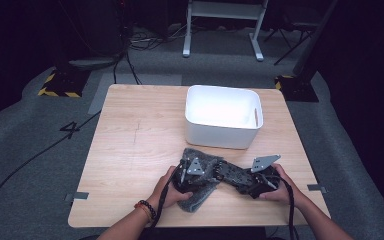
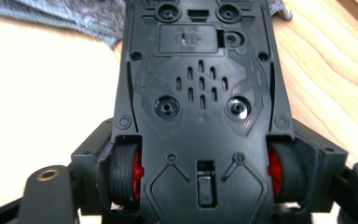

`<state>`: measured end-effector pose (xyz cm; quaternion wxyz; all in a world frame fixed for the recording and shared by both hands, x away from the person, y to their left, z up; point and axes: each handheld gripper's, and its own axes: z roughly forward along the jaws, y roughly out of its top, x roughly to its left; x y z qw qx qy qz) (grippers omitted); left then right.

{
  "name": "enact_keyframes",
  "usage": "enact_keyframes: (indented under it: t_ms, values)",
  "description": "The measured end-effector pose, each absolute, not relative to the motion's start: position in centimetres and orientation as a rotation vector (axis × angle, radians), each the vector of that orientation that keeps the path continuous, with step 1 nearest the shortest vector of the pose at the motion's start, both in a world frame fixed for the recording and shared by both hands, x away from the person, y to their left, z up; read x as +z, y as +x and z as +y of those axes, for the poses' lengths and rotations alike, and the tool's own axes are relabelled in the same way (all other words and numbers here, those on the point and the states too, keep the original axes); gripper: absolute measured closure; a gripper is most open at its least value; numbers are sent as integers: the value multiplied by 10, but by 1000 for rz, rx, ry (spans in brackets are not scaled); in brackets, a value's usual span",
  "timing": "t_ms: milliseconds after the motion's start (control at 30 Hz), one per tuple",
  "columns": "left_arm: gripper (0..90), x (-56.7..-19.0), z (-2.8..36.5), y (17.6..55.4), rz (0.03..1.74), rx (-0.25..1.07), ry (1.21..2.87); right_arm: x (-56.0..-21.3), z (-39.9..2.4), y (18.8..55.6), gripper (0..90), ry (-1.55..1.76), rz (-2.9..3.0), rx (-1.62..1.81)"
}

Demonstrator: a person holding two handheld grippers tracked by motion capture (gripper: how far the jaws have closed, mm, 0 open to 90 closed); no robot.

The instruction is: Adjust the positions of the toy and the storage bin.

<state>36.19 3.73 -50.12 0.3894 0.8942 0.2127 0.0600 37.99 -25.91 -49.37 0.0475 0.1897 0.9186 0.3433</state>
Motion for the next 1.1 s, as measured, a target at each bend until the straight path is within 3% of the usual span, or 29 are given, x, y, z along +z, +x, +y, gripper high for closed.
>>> enact_keyframes:
  t_ms: [333,600,833,1100]
  values:
    - [747,-493,43,370,544,174,2241,-492,-263,381,222,585,2786,983]
    - [677,-484,50,384,607,201,2171,-492,-260,384,242,508,2796,977]
    - [744,-480,45,390,586,197,2169,-492,-245,379,242,395,2837,995]
    - [770,-490,44,388,519,71,2285,-492,-240,378,243,383,2830,991]
